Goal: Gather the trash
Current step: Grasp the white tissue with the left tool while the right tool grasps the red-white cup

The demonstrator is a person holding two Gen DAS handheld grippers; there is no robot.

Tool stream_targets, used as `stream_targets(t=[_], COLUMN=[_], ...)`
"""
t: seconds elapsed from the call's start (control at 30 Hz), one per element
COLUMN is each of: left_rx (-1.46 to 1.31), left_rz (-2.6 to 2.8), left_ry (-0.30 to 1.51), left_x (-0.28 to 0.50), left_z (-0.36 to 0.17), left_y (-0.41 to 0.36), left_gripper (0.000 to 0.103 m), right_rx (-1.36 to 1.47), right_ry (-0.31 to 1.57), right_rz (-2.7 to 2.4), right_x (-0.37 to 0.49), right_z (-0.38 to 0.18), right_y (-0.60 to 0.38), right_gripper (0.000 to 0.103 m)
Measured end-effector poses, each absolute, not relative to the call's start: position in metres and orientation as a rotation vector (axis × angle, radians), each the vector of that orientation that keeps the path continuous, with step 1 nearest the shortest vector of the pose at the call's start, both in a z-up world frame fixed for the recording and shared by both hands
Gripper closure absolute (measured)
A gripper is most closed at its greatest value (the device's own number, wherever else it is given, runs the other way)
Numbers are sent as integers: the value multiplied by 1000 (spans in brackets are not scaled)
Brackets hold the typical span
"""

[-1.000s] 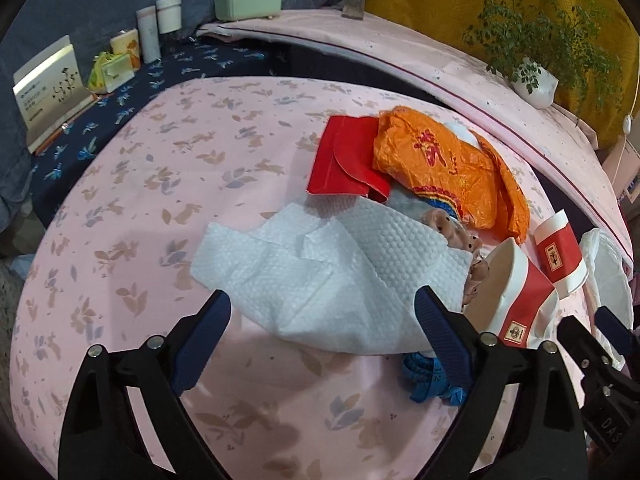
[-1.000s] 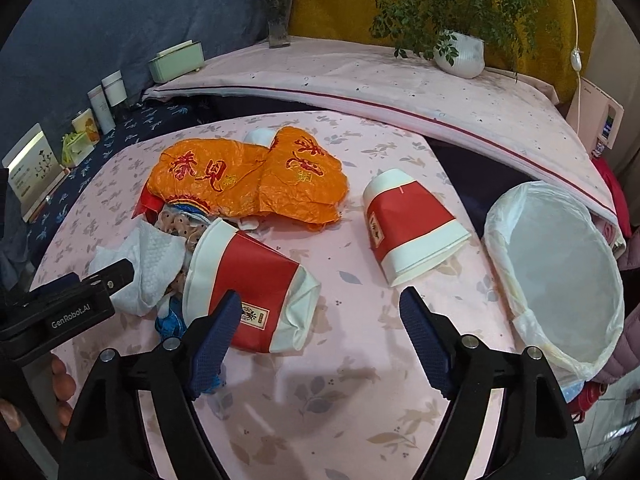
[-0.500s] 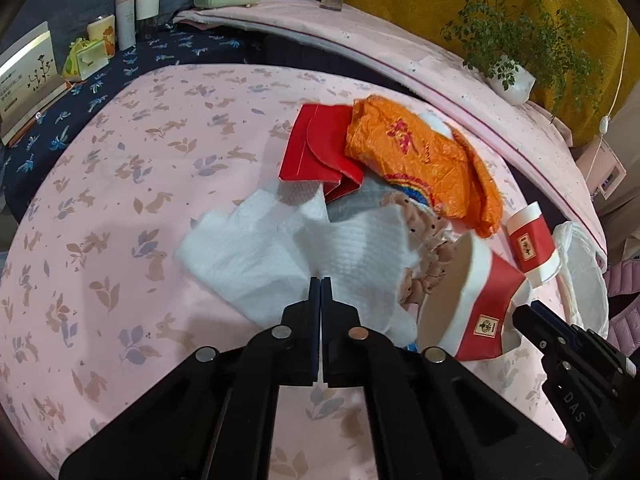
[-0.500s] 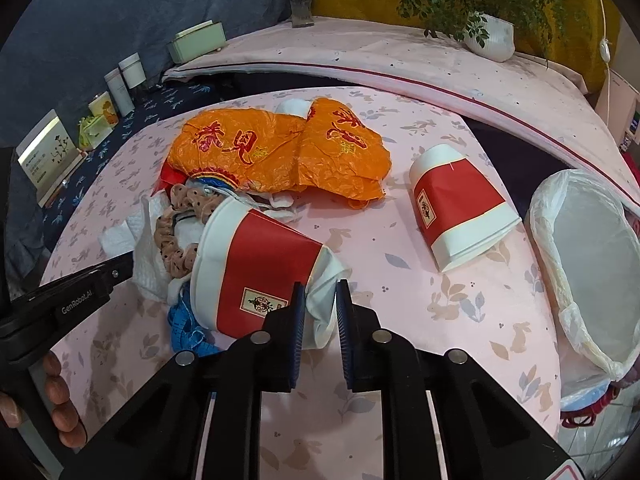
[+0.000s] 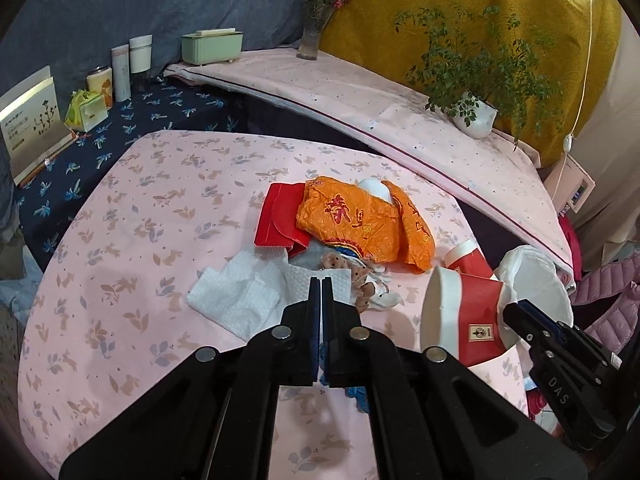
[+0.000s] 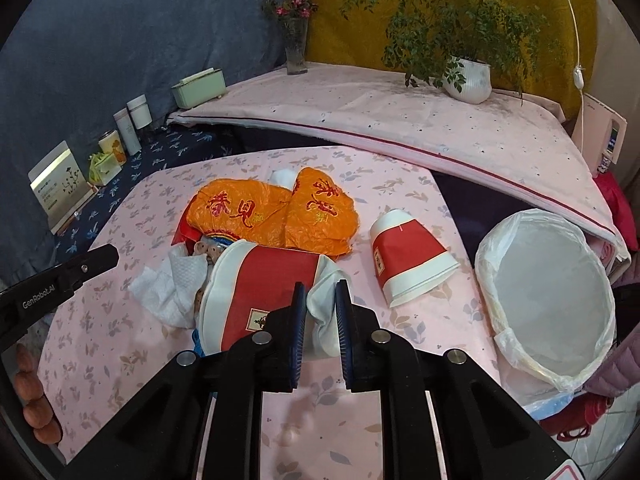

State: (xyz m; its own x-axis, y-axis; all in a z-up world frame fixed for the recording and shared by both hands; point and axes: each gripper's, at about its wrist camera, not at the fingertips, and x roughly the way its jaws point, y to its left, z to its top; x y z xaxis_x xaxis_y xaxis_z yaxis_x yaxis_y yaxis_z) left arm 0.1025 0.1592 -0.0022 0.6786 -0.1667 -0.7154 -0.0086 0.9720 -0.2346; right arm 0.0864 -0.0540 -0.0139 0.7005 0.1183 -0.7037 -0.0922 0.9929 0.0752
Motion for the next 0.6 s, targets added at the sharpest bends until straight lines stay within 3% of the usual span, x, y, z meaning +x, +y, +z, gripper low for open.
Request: stream_targets(t=[0.03,0.17,0.2,0.6], left_rx=[-233,-242,-243,-268], left_rz=[-88,-51,-49,8], left_ry=[827,865,861,980], left_x=[102,104,102,132], left_z=[-4,-28,-34,-108], left_y=[161,170,172,200], left_gripper=[100,52,47,46], right_rx=[36,52,55,54], right_ry=[785,792,795,829], right_rz=[113,103,100,85], right_x=[85,82,82,96], right_z=[-13,-16,-17,-33], right_y=[-56,-64,-66,-63], right_gripper=[89,89,89,89])
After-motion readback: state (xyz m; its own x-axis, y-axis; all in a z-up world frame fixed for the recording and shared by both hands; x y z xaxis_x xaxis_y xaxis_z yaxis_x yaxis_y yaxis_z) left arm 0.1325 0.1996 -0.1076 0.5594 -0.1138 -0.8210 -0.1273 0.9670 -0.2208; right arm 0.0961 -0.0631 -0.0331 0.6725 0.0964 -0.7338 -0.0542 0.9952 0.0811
